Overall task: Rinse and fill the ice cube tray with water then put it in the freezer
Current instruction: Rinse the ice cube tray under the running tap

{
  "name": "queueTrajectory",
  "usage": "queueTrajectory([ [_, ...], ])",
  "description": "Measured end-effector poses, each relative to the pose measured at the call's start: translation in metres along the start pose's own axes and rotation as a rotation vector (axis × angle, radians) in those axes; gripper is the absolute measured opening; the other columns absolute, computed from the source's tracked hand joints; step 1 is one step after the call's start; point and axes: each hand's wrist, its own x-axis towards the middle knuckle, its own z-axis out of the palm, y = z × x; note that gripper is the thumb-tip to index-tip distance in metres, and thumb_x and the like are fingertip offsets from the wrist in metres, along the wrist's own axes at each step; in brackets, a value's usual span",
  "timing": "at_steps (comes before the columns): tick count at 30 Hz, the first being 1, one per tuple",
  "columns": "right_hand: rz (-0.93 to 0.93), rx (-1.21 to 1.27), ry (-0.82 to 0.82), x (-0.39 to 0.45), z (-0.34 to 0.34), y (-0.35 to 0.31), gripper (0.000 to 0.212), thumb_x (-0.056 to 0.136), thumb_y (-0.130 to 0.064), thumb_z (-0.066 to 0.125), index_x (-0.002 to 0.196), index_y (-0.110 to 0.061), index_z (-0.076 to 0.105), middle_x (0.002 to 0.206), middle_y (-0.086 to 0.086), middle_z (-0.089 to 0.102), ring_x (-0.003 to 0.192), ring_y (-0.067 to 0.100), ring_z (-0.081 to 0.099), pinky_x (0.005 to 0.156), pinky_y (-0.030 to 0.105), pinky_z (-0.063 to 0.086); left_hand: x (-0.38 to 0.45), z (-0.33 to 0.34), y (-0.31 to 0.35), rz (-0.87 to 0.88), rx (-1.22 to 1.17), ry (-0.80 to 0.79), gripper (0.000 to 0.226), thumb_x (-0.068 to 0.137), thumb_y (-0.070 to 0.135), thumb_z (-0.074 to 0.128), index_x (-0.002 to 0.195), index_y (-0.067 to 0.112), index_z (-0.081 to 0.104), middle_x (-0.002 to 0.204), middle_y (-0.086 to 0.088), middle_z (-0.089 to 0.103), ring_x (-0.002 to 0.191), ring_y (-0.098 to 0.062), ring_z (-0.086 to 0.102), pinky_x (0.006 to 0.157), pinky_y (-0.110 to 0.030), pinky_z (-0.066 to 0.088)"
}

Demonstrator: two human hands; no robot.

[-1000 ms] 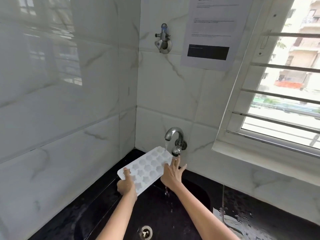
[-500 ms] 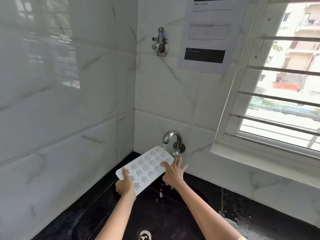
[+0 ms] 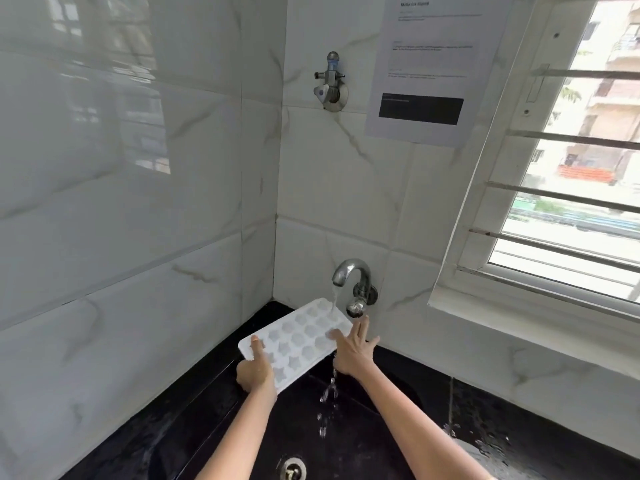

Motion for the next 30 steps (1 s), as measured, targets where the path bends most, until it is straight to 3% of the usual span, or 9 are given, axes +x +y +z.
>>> queueTrajectory([
  [10,0.016,0.133,-0.02,-0.003,-0.006,-0.01,0.071,0.079,-0.004,0.043,0.139,-0.036,0.024,0.152,0.024,-0.016,0.135,0.042,-0.031,0.102,0.073,0.002,0.002,0.001,0.0,-0.059,-0.041,0.002,0.063,0.092,0.05,0.05,0.113,-0.008,0.059,0.117,-0.024,0.062,0.106,-0.041,0.061,0.079,-0.041,0.049],
  [15,-0.06,0.113,0.177,-0.009,0.0,-0.016,0.062,0.077,-0.005,0.046,0.133,-0.028,0.033,0.152,0.022,-0.002,0.139,0.041,-0.022,0.105,0.07,0.004,0.005,0.006,0.004,-0.048,-0.08,0.046,0.06,0.092,0.048,0.052,0.11,-0.008,0.061,0.116,-0.025,0.063,0.107,-0.04,0.06,0.083,-0.043,0.049],
  [20,-0.002,0.16,0.106,-0.015,0.009,-0.024,0.065,0.077,-0.004,0.049,0.133,-0.025,0.022,0.15,0.026,-0.005,0.137,0.044,-0.022,0.104,0.07,0.01,-0.009,0.023,0.001,-0.014,-0.08,0.008,0.062,0.094,0.047,0.048,0.109,-0.012,0.06,0.113,-0.03,0.063,0.105,-0.044,0.061,0.084,-0.046,0.05],
  [26,-0.019,0.163,0.052,-0.005,-0.002,-0.01,0.067,0.078,-0.004,0.046,0.134,-0.034,0.027,0.15,0.023,-0.014,0.133,0.043,-0.034,0.1,0.075,0.0,-0.012,0.029,-0.005,-0.022,-0.089,0.031,0.065,0.094,0.048,0.047,0.11,-0.013,0.059,0.112,-0.03,0.063,0.105,-0.045,0.061,0.082,-0.046,0.05],
  [30,-0.009,0.185,0.054,-0.004,-0.003,-0.008,0.063,0.078,-0.006,0.046,0.134,-0.029,0.033,0.15,0.022,-0.003,0.136,0.043,-0.028,0.102,0.073,0.002,-0.01,0.031,-0.009,-0.033,-0.094,0.009,0.063,0.094,0.048,0.047,0.107,-0.012,0.061,0.11,-0.03,0.064,0.103,-0.045,0.061,0.082,-0.046,0.05],
])
